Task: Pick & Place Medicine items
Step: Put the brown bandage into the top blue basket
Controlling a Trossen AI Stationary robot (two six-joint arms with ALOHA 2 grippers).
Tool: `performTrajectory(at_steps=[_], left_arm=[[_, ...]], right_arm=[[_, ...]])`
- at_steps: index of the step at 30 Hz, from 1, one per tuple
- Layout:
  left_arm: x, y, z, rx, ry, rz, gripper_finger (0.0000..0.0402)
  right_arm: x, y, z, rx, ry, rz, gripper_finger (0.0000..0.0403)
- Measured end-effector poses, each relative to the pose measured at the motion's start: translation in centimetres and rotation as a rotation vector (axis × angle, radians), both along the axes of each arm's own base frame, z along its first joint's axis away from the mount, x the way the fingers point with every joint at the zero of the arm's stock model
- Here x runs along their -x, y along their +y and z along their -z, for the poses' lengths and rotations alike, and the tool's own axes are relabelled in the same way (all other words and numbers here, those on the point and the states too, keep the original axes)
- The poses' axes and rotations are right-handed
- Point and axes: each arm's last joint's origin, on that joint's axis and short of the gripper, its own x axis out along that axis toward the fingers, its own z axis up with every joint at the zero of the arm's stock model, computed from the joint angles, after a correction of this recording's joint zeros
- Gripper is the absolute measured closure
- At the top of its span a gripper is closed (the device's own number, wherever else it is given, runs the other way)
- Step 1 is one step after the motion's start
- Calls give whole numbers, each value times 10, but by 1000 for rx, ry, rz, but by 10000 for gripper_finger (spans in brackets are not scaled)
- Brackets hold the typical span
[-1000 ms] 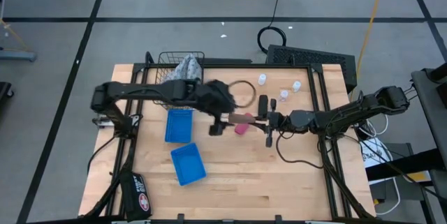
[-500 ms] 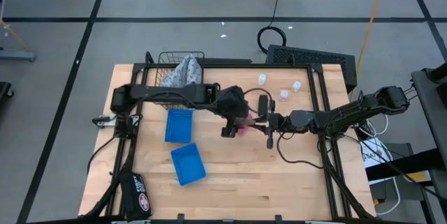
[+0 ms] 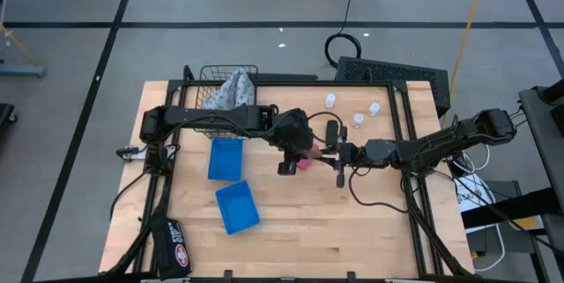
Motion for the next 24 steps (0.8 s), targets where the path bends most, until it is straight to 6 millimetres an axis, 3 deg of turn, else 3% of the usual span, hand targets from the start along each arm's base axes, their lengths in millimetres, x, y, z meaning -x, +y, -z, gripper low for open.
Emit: performTrajectory(at_steps=[4,6,12,17,20,24], left_arm=[[1,1,-1,-7,1,0,325],[2,0,-3,9,-2,-15,351],[20,-1,-19,55,21,-115,351],[55,-10,-24,23,2,-310,351],[87,-20,-30,71,-81,-454,351],[131,-36,-21,122,-178,-724,351]], right_arm=[[0,0,0,2,4,1,366],[0,0,0,0,-1,1,344],[3,0,0,4,29,-3,247],[16,-1,-5,-48,72,0,206],[26,-2,-8,-88,101,9,200],[37,-4,-11,-86,137,12,205]])
